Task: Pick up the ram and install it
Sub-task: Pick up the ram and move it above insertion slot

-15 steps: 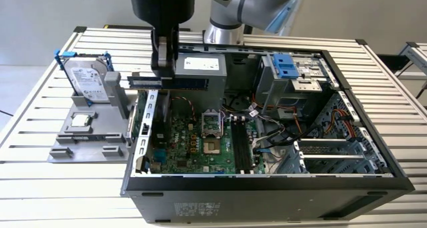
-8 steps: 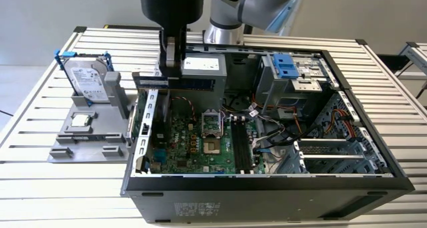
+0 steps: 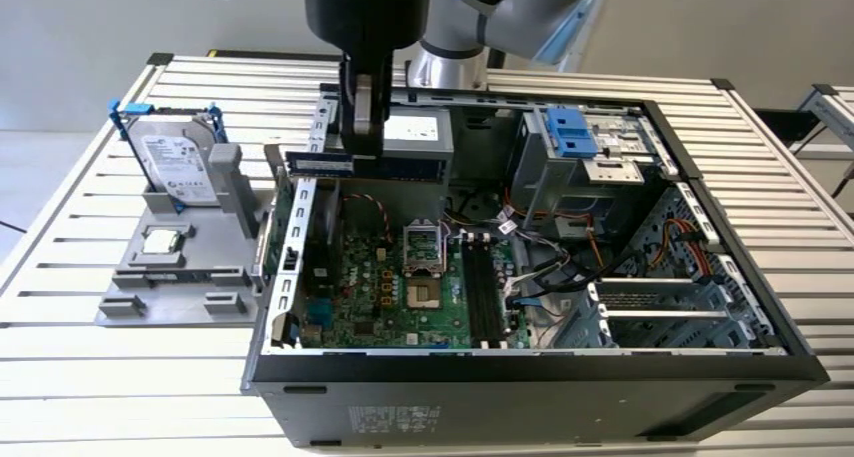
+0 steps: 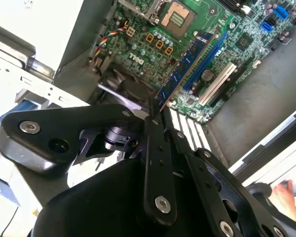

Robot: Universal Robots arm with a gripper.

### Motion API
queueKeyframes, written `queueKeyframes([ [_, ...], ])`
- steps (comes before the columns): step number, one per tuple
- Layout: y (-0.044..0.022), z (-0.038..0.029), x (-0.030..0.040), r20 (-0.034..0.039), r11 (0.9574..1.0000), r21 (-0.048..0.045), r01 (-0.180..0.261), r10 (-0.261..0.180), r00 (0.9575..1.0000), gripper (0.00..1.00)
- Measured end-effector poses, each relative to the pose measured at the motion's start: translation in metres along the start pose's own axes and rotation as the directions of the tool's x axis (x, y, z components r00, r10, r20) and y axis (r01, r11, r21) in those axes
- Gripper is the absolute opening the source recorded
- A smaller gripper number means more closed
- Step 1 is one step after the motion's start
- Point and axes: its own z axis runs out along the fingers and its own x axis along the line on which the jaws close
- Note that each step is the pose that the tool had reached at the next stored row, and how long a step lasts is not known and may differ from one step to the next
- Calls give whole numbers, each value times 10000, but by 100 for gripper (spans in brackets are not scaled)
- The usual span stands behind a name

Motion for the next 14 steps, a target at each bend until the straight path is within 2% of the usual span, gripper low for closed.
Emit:
queueKeyframes([
  [14, -239, -7, -2, 1, 10000, 1, -10, 10, 10000, 0],
])
